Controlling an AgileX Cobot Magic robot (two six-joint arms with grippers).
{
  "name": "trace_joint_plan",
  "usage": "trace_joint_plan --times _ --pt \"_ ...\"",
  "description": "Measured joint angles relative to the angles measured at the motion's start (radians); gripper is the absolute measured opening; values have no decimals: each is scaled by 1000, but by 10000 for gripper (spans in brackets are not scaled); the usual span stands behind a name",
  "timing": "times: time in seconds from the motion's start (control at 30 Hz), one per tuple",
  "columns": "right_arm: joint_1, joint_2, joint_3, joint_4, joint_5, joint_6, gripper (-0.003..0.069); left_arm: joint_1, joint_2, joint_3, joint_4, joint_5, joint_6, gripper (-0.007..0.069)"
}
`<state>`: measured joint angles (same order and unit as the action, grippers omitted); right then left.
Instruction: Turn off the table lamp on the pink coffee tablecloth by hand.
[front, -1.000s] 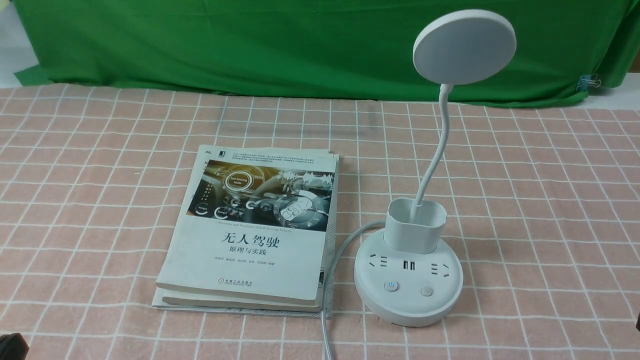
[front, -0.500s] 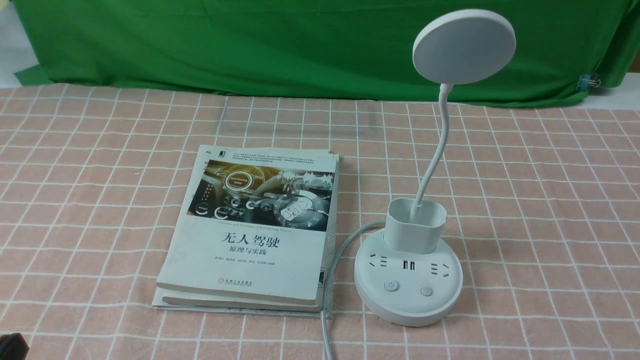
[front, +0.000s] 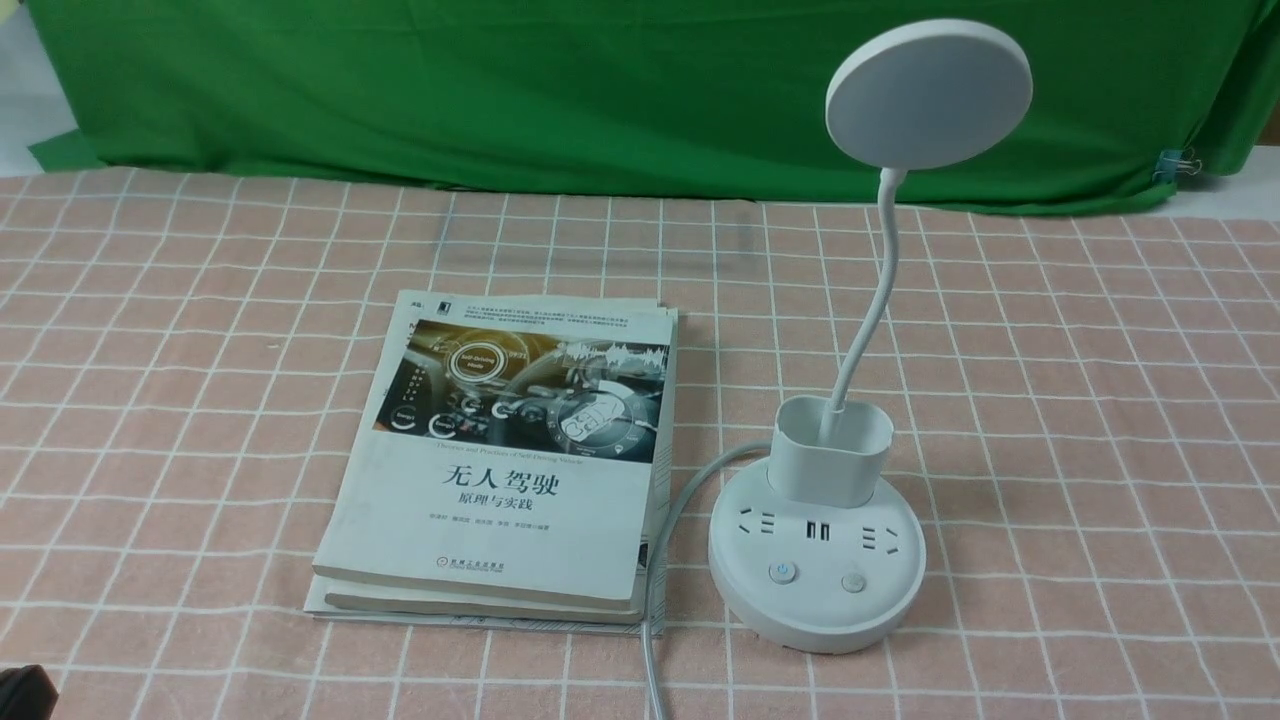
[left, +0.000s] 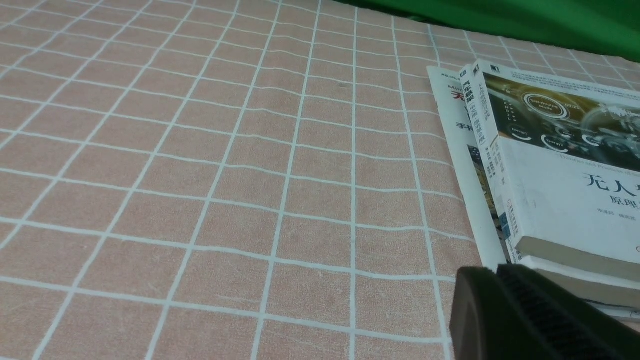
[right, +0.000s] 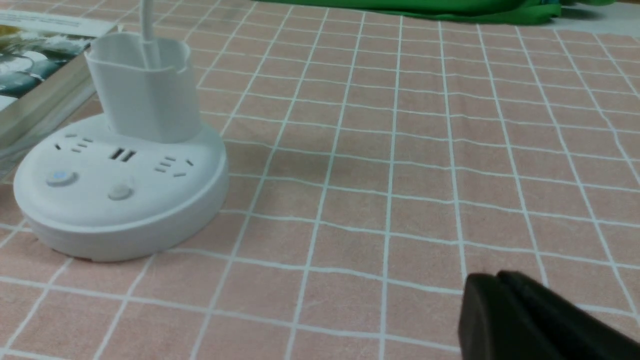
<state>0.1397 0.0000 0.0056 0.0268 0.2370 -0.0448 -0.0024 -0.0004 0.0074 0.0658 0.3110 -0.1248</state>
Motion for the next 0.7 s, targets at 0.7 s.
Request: trace_joint_plan --times 0.7 --pt "0 0 0 1 0 0 108 0 0 0 0 0 0 6"
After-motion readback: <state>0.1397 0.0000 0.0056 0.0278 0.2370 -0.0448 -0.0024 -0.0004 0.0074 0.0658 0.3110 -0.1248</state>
